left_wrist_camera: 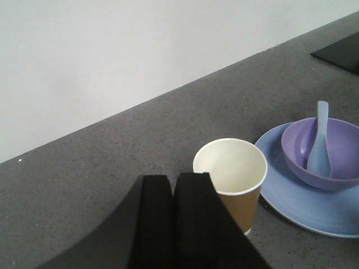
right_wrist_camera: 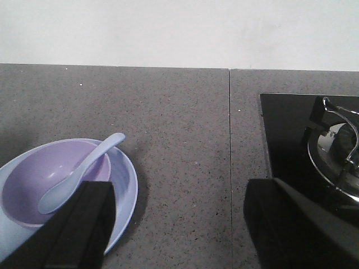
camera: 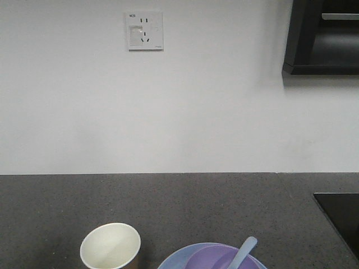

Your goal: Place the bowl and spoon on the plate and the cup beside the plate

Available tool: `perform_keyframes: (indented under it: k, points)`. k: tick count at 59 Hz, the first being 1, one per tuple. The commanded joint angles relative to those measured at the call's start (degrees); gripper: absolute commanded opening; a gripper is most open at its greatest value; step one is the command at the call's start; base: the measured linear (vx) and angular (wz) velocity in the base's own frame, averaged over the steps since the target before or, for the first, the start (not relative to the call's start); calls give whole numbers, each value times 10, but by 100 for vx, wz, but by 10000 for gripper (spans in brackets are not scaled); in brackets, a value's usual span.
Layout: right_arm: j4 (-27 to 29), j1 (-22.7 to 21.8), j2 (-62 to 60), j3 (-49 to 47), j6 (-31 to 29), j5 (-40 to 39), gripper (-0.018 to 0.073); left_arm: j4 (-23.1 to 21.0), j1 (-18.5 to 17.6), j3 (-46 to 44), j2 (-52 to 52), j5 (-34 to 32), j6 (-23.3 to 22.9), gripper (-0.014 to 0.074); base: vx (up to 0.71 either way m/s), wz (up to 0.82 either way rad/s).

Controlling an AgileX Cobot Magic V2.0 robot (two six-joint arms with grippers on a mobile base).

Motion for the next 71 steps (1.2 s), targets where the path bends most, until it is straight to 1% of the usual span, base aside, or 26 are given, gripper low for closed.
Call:
perform_keyframes:
  k: [1,5,11,14,18,21,23,26,29,31,34,36,37,44,49,52,56,71]
  points:
    - [-10,-2,8,-16,-6,-43,545,8,7,0,-3,-63,-4,-6,0,0]
    - [-10,-2,8,-16,-6,-43,545,11,34,36,-16,-120,4,-6,0,0]
    - [-10,-2,8,-16,-6,-43,542,18,107,126,-52,-249,4,-6,0,0]
    - [-10,-2,8,-16,-6,-43,542,2,147,179,-76,-318,4,-6,0,0]
    - [-10,-2,8,-16,-6,-43,542,-31,197,246,-111,-384,4,-6,0,0]
    - [-10,-2,8,-16,-6,-43,542,-57,229,290,-137,-409,9,-6,0,0]
    - [-10,-2,8,-16,-6,-43,542,-76,249,321,-156,-421,23,-6,0,0]
    - [-10,-2,8,-16,-6,-43,542,-107,278,370,-186,-437,63,-6,0,0]
    - [-10,-2,8,-16,-6,-43,542,-134,299,412,-212,-452,102,-6,0,0]
    - [-10,-2,8,-16,-6,-43,542,-147,312,439,-233,-460,125,-6,0,0]
    - [-10,-2,8,-16,-6,-43,542,-158,328,466,-258,-467,144,-6,0,0]
    - [-10,-2,8,-16,-6,-43,542,-162,338,486,-279,-467,146,-6,0,0]
    - [-10,-2,8,-16,-6,-43,542,-162,350,510,-308,-471,145,-6,0,0]
    - [-10,-2,8,-16,-6,-43,542,-162,365,568,-369,-467,139,-6,0,0]
    - [-10,-2,8,-16,-6,-43,542,-162,367,602,-381,-477,103,-6,0,0]
    - [-10,-2,8,-16,-6,-43,542,-162,367,599,-378,-440,83,-6,0,0]
    - [-10,-2,8,-16,-6,-43,542,-162,367,598,-378,-422,68,-6,0,0]
    - [-10,-2,8,-16,-6,-43,542,-162,367,598,-378,-404,63,-6,0,0]
